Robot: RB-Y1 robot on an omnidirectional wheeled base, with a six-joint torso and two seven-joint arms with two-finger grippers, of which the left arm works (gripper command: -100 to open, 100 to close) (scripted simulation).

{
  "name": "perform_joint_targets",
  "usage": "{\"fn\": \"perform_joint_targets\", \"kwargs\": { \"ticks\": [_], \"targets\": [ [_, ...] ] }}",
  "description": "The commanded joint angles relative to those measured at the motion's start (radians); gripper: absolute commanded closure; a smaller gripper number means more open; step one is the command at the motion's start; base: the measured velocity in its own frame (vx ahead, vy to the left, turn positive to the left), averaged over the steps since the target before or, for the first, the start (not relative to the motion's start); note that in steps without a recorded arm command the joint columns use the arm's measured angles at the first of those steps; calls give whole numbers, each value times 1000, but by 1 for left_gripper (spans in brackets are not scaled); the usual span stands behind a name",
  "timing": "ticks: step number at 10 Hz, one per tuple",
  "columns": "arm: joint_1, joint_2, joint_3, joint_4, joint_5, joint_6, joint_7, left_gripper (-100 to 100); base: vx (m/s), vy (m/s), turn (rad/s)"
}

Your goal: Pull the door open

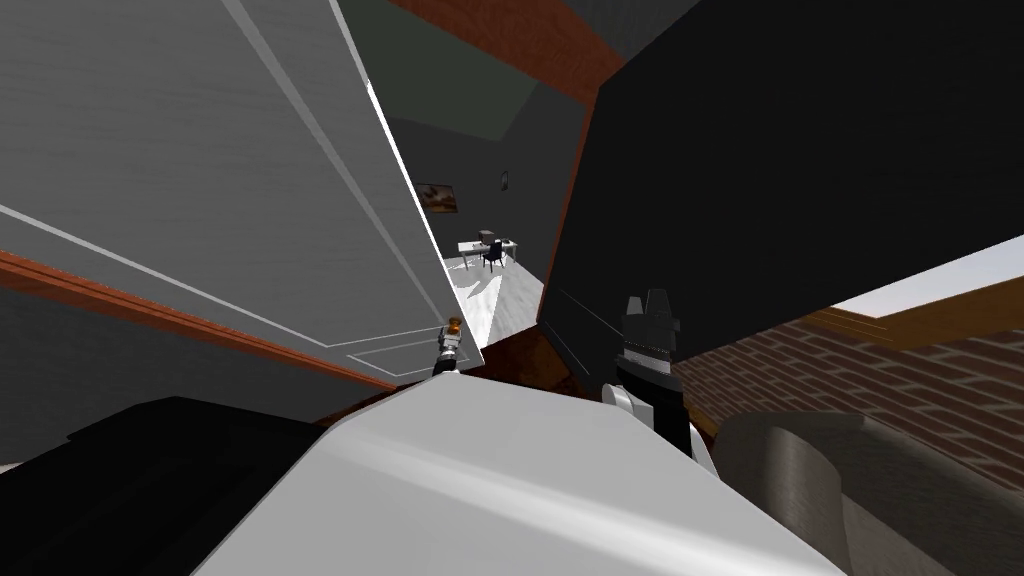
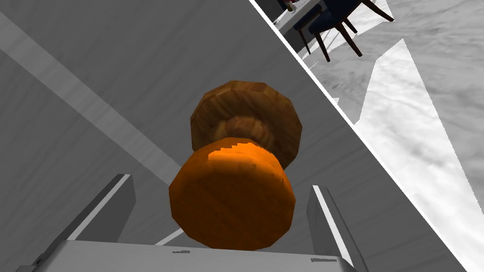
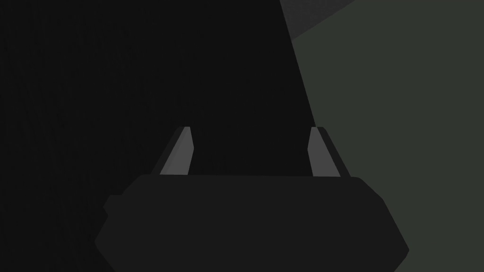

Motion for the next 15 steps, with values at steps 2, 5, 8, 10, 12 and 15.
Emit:
{"fn": "perform_joint_targets", "kwargs": {
  "ticks": [2, 5, 8, 10, 12, 15],
  "targets": [
    [-2, -4, -15, -3, 24, -4, 60, -100, -47, -23, -32],
    [-1, -11, -34, -15, 68, -5, 142, -100, -68, 16, -50],
    [0, -18, -53, -27, 112, -6, 224, -100, -46, 6, -36],
    [0, -21, -63, -33, 133, -7, 265, -100, -65, 9, -46],
    [1, -27, -80, -44, 172, -8, 328, -100, -67, 3, -54],
    [2, -33, -96, -53, 206, -10, 407, -100, -60, 4, -37]
  ]
}}
